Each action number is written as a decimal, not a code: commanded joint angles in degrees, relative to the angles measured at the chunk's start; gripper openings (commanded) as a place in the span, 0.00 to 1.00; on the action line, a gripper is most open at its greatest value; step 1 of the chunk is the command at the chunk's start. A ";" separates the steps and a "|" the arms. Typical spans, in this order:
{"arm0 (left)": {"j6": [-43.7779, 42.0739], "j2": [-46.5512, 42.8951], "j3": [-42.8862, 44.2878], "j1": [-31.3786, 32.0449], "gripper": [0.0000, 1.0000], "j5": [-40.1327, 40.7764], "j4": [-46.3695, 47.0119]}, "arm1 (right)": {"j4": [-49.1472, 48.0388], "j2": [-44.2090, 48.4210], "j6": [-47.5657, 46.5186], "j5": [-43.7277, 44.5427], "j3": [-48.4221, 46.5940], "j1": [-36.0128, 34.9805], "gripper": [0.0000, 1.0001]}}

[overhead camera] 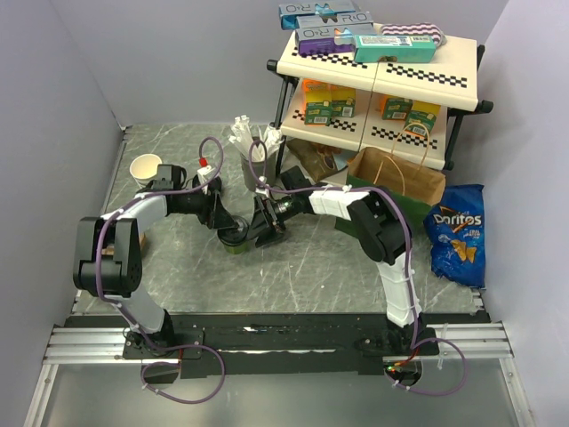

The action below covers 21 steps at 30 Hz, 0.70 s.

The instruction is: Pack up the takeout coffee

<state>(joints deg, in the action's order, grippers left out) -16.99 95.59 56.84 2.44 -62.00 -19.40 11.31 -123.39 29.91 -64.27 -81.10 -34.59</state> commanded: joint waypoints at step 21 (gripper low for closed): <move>-4.02 -3.56 2.05 -1.47 0.99 3.81 -1.61 | 1.77 9.83 -13.12 5.03 -1.52 2.42 0.99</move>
<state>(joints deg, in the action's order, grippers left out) -18.92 96.01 57.63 0.89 -62.78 -20.67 9.37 -119.90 23.20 -60.77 -81.69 -33.04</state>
